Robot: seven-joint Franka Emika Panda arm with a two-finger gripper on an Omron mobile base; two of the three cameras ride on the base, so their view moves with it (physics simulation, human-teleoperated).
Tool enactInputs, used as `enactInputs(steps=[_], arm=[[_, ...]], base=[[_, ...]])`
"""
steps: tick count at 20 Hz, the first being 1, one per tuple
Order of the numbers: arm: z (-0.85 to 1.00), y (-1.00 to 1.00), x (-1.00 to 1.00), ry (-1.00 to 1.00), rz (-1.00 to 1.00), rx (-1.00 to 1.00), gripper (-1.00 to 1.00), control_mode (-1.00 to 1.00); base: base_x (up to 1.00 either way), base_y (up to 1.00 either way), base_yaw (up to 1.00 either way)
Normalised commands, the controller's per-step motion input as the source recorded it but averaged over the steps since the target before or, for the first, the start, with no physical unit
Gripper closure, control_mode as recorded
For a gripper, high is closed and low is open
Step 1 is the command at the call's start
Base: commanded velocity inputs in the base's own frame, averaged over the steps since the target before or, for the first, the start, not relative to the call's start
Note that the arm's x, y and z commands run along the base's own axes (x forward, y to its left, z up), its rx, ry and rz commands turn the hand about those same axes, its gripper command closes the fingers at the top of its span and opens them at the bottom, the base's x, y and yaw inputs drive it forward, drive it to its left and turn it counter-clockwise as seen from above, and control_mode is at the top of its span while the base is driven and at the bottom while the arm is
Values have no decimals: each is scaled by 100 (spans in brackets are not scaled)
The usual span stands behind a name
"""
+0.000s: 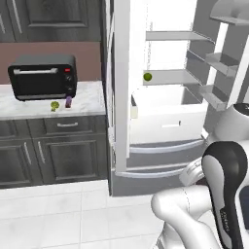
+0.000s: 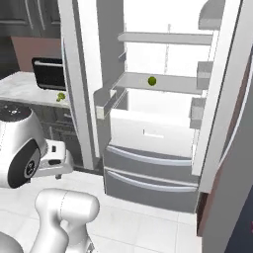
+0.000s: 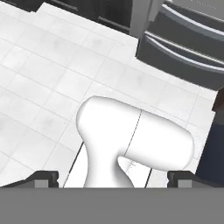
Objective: Place the squash and broccoli inside the fridge drawer. Close the drawer after placing the vegetables.
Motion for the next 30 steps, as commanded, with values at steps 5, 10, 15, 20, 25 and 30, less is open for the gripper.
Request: enactInputs(steps=[5,10,15,20,25,30], arm=[[0,0,0,0,0,0,-100,100],[0,0,0,0,0,0,-100,100],[0,0,0,0,0,0,-100,100],[0,0,0,0,0,0,-100,100],[0,0,0,0,0,0,-100,100],[0,0,0,0,0,0,-100,100]], base=[[-7,100,7],[47,100,1],[70,100,-2],[100,93,-16],[91,45,-25],[81,-2,-22]])
